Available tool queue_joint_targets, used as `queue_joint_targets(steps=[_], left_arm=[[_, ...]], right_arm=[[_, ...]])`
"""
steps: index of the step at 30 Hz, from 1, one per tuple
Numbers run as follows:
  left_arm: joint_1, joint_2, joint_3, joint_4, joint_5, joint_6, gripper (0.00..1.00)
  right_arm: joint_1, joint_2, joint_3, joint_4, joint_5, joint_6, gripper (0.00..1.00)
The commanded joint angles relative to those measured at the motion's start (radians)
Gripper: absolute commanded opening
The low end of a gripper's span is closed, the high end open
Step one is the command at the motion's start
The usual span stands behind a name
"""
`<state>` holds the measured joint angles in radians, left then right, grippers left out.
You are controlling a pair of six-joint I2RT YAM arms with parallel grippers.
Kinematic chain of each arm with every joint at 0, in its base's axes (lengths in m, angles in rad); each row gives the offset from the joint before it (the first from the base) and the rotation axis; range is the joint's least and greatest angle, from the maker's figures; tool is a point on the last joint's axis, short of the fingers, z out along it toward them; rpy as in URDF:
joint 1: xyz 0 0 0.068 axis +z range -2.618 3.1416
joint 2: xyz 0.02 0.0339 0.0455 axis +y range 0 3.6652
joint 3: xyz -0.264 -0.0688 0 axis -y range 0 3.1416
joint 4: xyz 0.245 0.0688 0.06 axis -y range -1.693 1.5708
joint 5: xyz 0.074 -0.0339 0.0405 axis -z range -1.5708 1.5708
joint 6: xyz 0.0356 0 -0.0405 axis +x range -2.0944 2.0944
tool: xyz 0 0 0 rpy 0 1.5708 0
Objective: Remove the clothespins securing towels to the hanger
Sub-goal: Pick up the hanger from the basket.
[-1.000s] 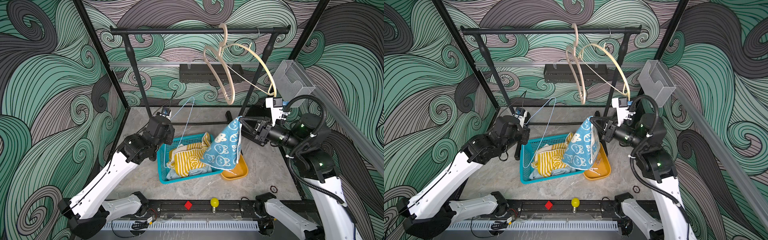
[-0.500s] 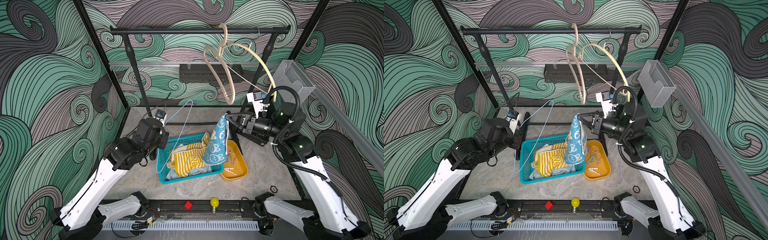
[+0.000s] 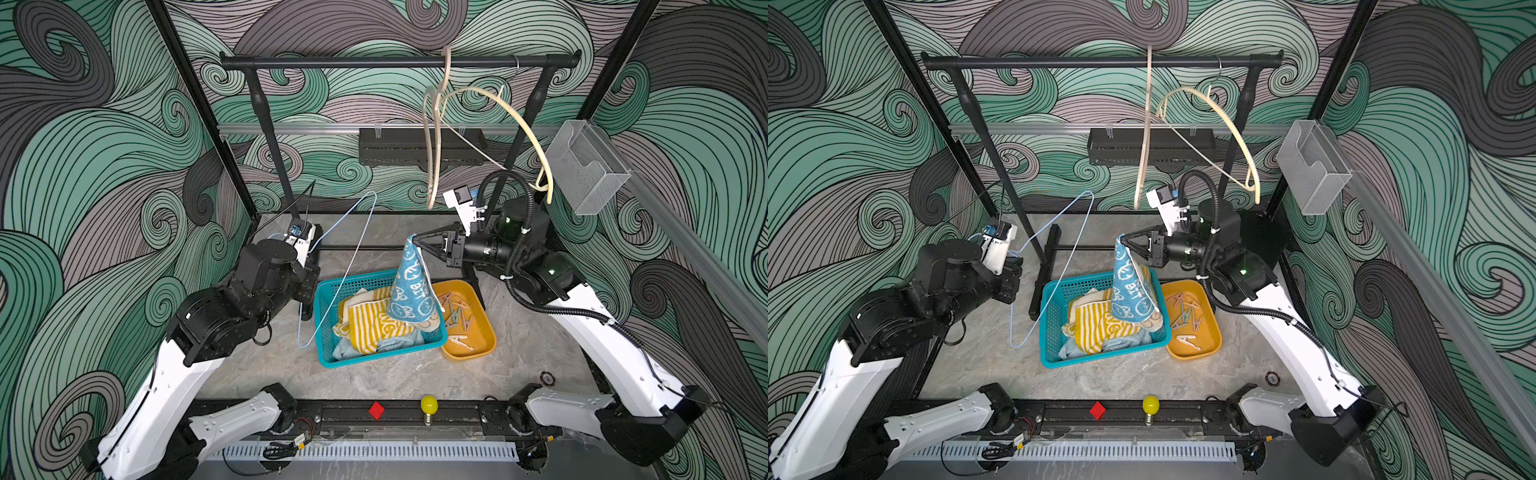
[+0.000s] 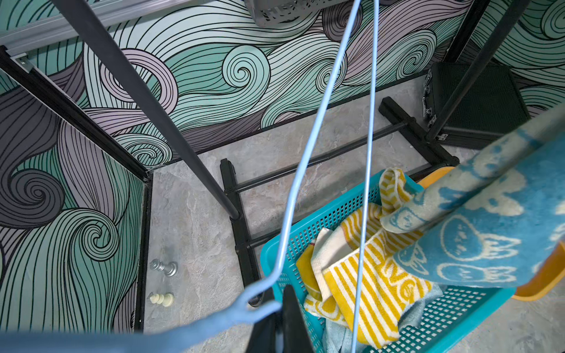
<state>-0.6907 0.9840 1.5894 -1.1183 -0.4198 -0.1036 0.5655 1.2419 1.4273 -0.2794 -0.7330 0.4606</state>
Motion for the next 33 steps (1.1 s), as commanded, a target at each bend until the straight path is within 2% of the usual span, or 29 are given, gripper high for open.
queue_joint_targets(steps=[1,10,12,16,23,33], left_arm=[[-0.006,-0.007,0.024,-0.052,-0.016,0.002,0.0],[-0.006,-0.057,0.067,-0.165,-0.069,-0.049,0.0],[-0.006,-0.07,0.068,-0.19,-0.116,-0.059,0.0],[-0.006,-0.056,0.105,-0.242,-0.134,-0.067,0.0],[-0.005,-0.07,0.087,-0.225,-0.13,-0.054,0.0],[-0.006,-0.091,0.071,-0.212,-0.082,-0.051,0.0]], right_arm=[[0.033,0.024,-0.025,0.064,0.032,-0.026,0.0],[0.159,0.146,-0.087,0.143,0.127,-0.037,0.0],[0.185,0.178,-0.11,0.171,0.146,-0.046,0.0],[0.217,0.25,-0.163,0.265,0.162,-0.009,0.0],[0.271,0.408,-0.141,0.276,0.182,-0.032,0.0],[0.338,0.675,0.008,0.226,0.244,-0.1,0.0]])
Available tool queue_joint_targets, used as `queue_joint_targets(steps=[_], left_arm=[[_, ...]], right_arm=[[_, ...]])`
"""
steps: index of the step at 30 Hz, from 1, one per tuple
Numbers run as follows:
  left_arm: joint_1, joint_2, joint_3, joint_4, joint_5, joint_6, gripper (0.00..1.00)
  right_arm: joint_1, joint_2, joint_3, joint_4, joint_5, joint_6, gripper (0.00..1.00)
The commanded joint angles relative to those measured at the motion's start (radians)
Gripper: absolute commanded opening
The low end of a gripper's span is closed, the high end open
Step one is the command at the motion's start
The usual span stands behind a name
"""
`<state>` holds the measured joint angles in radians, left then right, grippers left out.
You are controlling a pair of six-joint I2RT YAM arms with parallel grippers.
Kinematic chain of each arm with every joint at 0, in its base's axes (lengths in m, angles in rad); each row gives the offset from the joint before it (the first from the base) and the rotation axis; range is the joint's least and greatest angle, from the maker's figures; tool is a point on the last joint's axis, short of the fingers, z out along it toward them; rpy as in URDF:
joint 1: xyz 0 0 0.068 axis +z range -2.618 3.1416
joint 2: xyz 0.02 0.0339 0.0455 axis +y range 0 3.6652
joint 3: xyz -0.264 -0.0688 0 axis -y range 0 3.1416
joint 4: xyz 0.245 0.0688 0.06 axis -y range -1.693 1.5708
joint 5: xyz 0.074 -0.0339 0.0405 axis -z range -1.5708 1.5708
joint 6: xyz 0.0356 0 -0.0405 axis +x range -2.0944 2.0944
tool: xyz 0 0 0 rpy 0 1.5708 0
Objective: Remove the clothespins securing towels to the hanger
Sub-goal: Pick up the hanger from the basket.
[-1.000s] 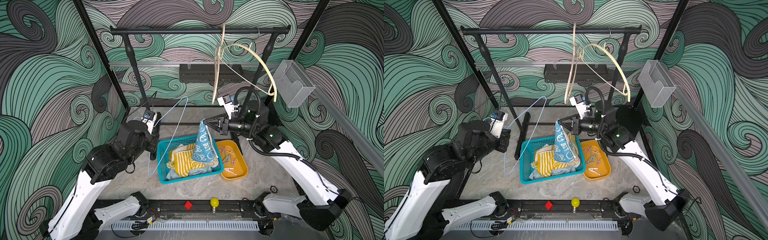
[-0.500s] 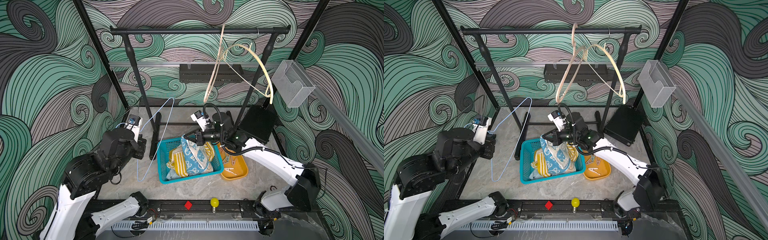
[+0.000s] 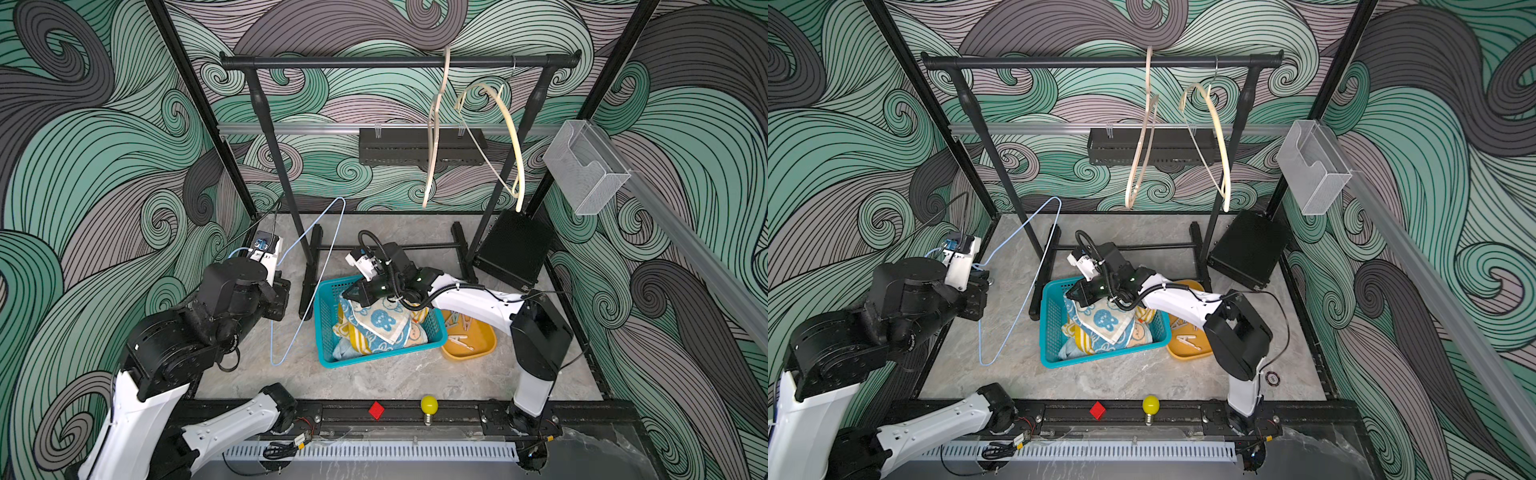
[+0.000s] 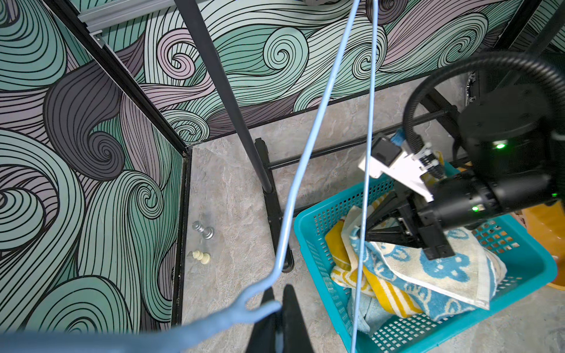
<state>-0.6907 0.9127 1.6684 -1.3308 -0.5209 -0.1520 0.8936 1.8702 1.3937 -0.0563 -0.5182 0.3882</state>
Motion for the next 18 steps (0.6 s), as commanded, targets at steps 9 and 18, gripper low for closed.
queue_joint_targets(steps=[9,18], left_arm=[[-0.006,-0.016,-0.051,0.037,0.098,0.013,0.0],[-0.006,-0.003,-0.064,0.096,0.171,0.019,0.0]], right_arm=[[0.036,0.147,0.081,-0.019,0.031,-0.042,0.0],[0.03,-0.016,0.057,-0.067,0.029,-0.071,0.42]])
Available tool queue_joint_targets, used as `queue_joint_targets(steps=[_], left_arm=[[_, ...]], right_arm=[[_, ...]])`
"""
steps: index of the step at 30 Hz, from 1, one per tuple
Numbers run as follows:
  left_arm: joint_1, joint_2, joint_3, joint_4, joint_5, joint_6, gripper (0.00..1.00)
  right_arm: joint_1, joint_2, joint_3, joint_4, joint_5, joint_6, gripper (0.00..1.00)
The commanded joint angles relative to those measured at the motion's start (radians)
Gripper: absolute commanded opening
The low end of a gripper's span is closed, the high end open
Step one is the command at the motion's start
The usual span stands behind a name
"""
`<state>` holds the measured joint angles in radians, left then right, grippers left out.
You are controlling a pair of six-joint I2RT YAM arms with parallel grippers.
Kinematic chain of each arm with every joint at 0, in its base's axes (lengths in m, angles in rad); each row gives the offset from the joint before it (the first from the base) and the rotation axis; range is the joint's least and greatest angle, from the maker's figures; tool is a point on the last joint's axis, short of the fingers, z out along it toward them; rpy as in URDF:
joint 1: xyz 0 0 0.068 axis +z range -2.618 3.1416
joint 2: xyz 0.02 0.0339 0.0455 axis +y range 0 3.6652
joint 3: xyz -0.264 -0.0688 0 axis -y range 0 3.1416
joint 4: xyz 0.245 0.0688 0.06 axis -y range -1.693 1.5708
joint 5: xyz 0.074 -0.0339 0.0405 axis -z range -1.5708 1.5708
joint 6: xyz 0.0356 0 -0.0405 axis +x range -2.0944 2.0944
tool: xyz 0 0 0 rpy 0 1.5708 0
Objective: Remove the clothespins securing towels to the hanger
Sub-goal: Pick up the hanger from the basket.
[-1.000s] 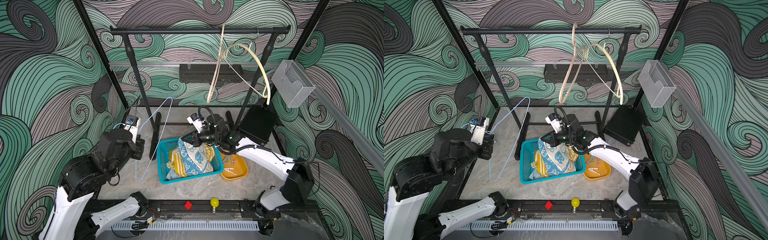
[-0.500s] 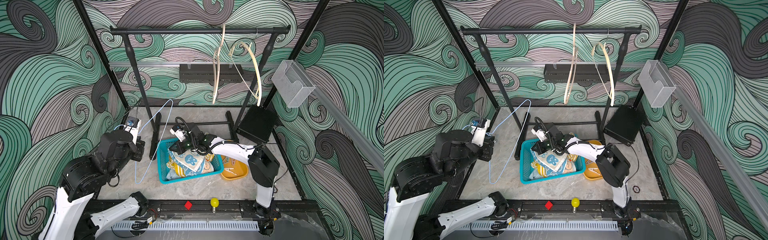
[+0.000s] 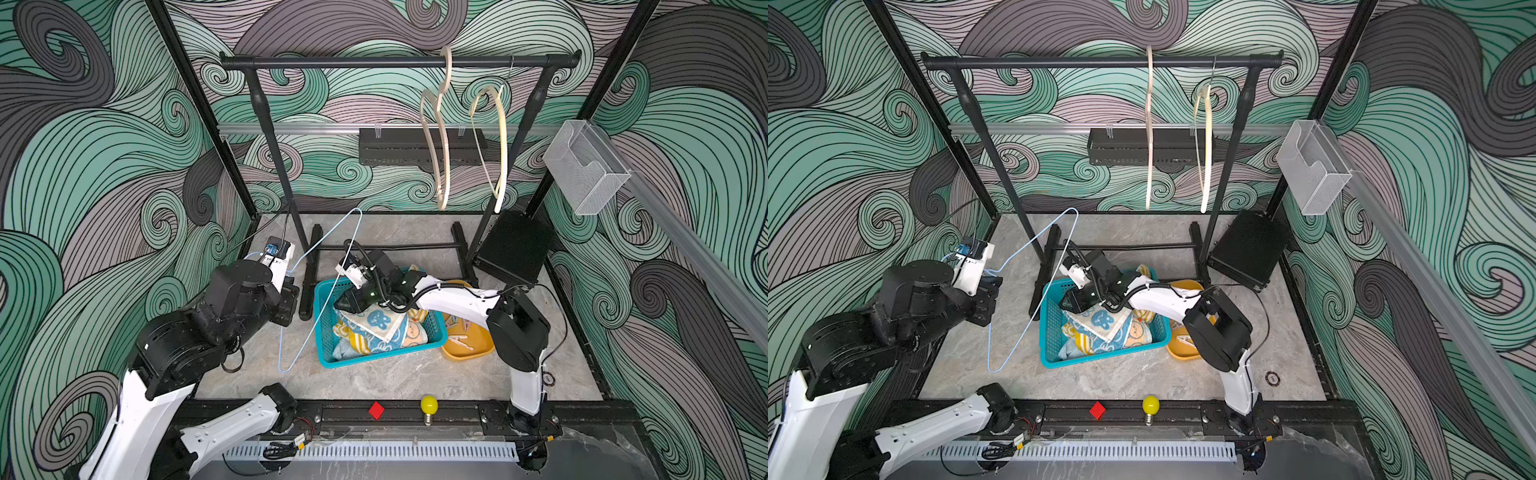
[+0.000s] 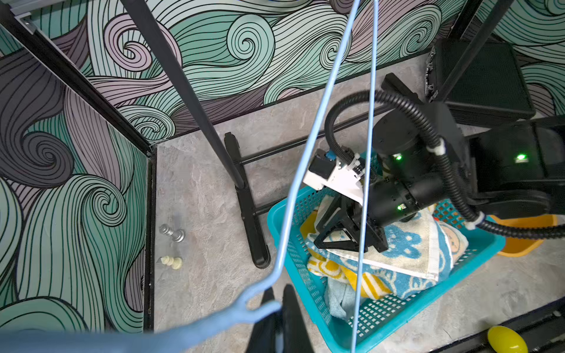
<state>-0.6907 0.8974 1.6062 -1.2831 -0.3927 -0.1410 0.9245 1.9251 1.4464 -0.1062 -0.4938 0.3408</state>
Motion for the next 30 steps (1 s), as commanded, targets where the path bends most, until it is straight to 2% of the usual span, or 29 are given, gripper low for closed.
queue_joint_targets(steps=[1,7,18,23,30], left_arm=[[-0.006,0.016,-0.002,0.056,0.054,0.006,0.0],[-0.006,0.042,0.029,0.076,0.133,0.01,0.0],[-0.006,0.043,0.032,0.107,0.32,0.033,0.0],[-0.006,0.041,0.019,0.106,0.398,0.043,0.0],[-0.006,0.041,-0.041,0.145,0.479,0.05,0.0]], right_arm=[[-0.003,-0.085,0.001,-0.022,0.002,-0.025,0.43],[-0.026,-0.189,-0.051,-0.048,0.021,-0.022,0.47],[-0.116,-0.404,-0.258,-0.048,0.063,0.006,0.5],[-0.185,-0.512,-0.351,-0.062,0.056,0.037,0.51],[-0.314,-0.747,-0.443,-0.135,0.016,0.056,0.55]])
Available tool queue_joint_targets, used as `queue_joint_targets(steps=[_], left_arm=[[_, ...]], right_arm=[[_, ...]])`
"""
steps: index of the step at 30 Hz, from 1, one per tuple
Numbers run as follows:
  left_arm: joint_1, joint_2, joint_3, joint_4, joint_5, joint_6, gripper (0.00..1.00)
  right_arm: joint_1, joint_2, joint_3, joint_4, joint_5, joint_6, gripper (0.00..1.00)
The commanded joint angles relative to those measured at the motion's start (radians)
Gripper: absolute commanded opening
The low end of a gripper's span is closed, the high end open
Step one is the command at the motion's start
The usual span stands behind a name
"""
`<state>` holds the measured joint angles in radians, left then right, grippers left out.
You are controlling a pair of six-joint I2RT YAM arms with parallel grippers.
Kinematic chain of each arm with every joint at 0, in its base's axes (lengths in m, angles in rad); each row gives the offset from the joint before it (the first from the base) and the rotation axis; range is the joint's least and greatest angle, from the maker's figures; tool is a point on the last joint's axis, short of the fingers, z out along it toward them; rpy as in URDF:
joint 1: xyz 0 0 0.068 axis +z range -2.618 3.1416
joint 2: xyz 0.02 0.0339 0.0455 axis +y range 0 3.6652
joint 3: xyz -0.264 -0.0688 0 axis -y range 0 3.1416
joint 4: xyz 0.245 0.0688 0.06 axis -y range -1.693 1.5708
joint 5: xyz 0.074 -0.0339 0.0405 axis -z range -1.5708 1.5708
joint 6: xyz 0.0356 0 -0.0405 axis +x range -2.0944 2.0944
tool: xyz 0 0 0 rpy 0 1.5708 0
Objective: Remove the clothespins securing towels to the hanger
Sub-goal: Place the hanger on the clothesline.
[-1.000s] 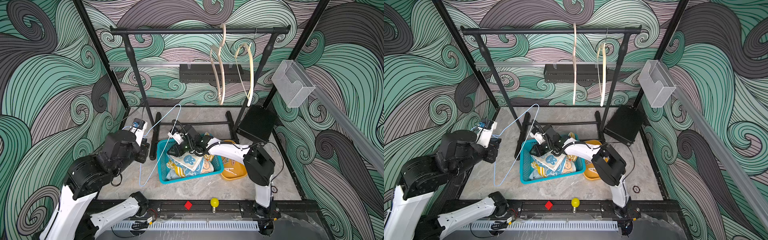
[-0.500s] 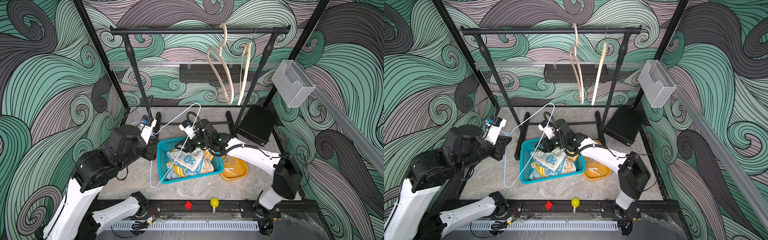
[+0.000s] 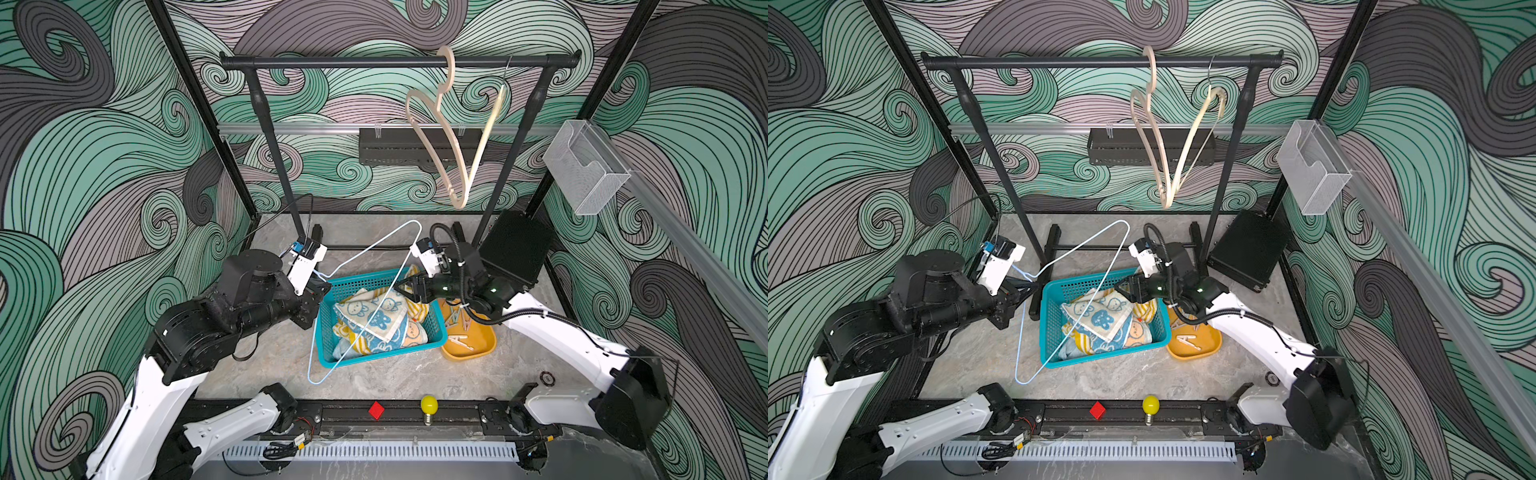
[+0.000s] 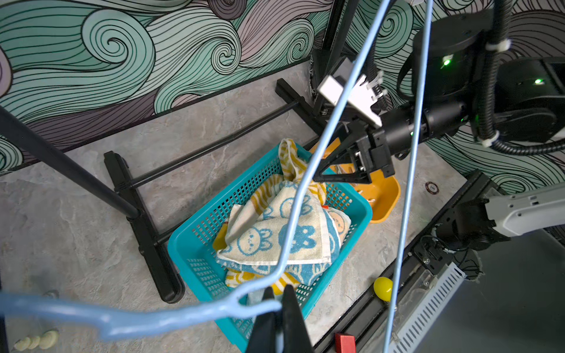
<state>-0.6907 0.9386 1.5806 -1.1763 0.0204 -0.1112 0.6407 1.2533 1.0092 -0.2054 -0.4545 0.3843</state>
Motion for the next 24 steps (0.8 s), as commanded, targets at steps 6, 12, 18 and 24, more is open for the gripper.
queue_joint_targets(steps=[6,12,18,24], left_arm=[[-0.006,0.012,-0.07,0.086,0.127,0.031,0.0],[-0.006,0.033,-0.091,0.107,0.197,0.043,0.0],[-0.006,0.043,-0.096,0.126,0.268,0.048,0.0],[-0.006,0.058,-0.097,0.129,0.318,0.047,0.0]], right_arm=[[-0.229,-0.299,-0.045,-0.059,-0.166,0.042,0.65],[-0.378,-0.371,0.05,-0.105,-0.422,0.072,0.69],[-0.398,-0.33,0.16,-0.119,-0.589,0.081,0.72],[-0.394,-0.286,0.204,-0.125,-0.638,0.064,0.74]])
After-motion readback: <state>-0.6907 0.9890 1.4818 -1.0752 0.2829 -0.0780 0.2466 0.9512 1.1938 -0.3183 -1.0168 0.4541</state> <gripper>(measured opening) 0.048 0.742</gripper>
